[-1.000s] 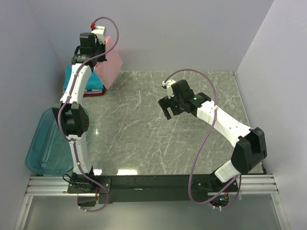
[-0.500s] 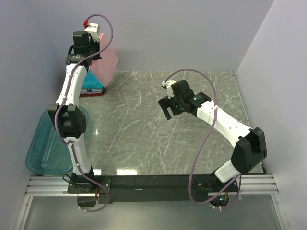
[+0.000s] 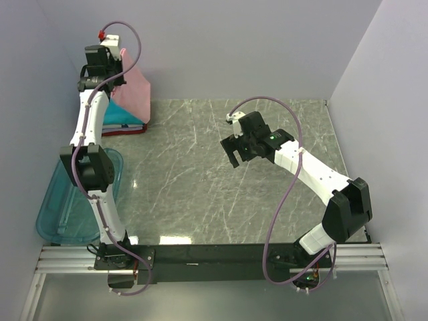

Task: Fold and stack the t-shirts
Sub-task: Neatly place the folded tshirt to the corner

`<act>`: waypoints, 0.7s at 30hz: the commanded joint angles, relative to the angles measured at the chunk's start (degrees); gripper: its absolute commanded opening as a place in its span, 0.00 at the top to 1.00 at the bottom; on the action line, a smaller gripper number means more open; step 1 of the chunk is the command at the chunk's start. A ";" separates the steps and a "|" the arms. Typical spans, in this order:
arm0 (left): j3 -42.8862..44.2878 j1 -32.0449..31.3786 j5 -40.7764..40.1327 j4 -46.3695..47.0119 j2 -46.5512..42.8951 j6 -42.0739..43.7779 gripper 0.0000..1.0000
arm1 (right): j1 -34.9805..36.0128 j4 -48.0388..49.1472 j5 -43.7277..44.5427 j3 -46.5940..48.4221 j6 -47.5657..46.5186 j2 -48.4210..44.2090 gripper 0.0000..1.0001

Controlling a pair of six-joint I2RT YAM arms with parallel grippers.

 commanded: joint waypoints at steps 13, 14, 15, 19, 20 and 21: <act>6.85 7.34 5.74 1.87 7.11 6.22 0.99 | -0.32 -0.51 0.26 2.03 0.49 -0.36 0.02; 7.47 7.61 6.09 1.61 8.25 6.57 1.00 | -0.32 -0.51 0.34 2.03 0.49 -0.19 0.02; 8.00 7.87 6.27 1.52 8.61 6.84 1.00 | -0.32 -0.60 0.26 2.12 0.49 -0.10 0.02; 8.71 9.28 7.15 1.95 10.02 8.50 1.00 | -0.32 -0.86 -0.01 2.73 0.58 0.69 0.02; 8.62 9.37 7.32 2.13 10.37 8.94 1.00 | -0.23 -0.87 -0.09 2.82 0.58 0.95 0.02; 8.62 9.63 7.41 2.39 10.54 9.21 1.00 | -0.32 -0.95 -0.10 2.91 0.67 1.04 0.02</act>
